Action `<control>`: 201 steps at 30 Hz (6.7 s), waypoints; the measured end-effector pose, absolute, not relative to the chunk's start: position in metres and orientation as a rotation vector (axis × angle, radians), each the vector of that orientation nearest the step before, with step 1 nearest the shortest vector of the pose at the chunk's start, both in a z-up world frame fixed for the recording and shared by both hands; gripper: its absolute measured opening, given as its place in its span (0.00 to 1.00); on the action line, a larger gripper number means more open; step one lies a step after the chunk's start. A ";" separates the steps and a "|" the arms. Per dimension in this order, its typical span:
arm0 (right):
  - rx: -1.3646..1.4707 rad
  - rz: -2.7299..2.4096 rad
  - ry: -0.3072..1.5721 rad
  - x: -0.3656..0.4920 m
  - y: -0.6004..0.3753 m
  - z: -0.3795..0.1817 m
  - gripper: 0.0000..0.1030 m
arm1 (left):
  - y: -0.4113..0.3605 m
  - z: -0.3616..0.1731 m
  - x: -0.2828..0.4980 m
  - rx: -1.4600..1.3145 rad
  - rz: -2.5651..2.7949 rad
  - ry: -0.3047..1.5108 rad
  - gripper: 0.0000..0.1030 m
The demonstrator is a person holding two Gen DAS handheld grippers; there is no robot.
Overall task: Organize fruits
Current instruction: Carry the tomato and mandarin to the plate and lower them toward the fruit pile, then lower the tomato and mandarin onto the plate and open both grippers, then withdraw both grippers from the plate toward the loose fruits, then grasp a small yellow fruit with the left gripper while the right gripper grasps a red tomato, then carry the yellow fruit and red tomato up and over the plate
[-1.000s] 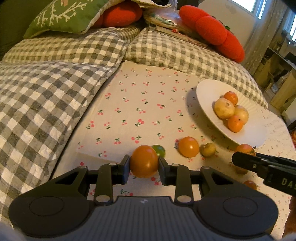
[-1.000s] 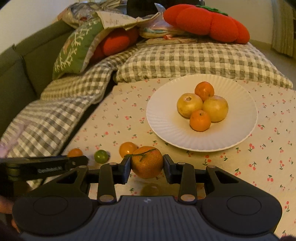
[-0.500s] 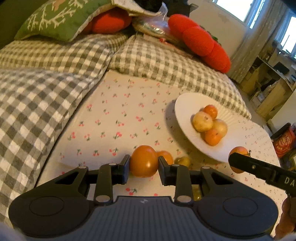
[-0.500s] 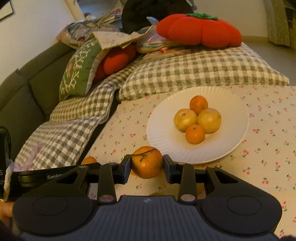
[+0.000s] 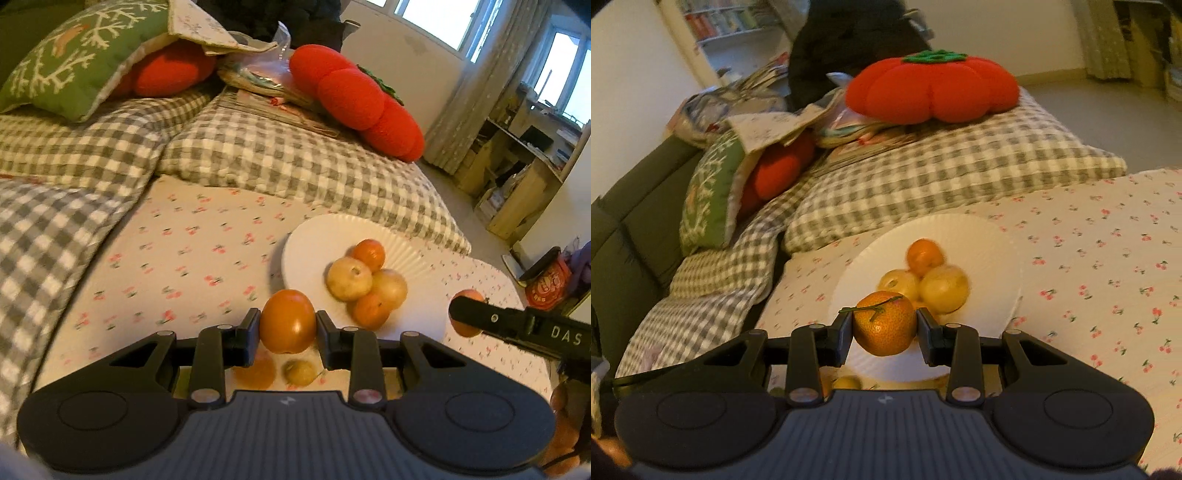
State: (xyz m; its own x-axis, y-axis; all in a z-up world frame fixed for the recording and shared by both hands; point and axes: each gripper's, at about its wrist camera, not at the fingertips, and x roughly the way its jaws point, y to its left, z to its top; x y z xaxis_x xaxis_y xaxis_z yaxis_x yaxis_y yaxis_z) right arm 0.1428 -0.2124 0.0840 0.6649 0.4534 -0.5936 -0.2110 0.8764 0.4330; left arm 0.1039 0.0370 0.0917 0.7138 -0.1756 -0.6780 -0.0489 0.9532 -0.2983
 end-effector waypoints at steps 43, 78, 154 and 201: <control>0.228 0.375 0.851 0.191 -0.207 0.038 0.36 | -0.021 0.045 0.165 -0.206 -0.154 0.759 0.37; 0.295 0.368 0.771 0.152 -0.213 0.080 0.45 | -0.012 0.079 0.122 -0.180 -0.140 0.707 0.49; -0.069 0.399 0.965 0.097 -0.169 0.031 0.54 | 0.070 0.039 -0.026 -0.242 0.008 0.932 0.58; 0.094 0.417 0.962 0.106 -0.179 0.040 0.30 | 0.077 0.040 -0.022 -0.309 0.016 0.875 0.15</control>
State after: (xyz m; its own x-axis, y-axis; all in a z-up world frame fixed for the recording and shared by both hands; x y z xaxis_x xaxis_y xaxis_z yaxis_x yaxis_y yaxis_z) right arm 0.1062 -0.1786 0.0398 0.4991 0.3855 -0.7760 -0.3034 0.9166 0.2603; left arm -0.0217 0.0770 0.0401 0.6438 -0.1115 -0.7571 -0.1399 0.9555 -0.2597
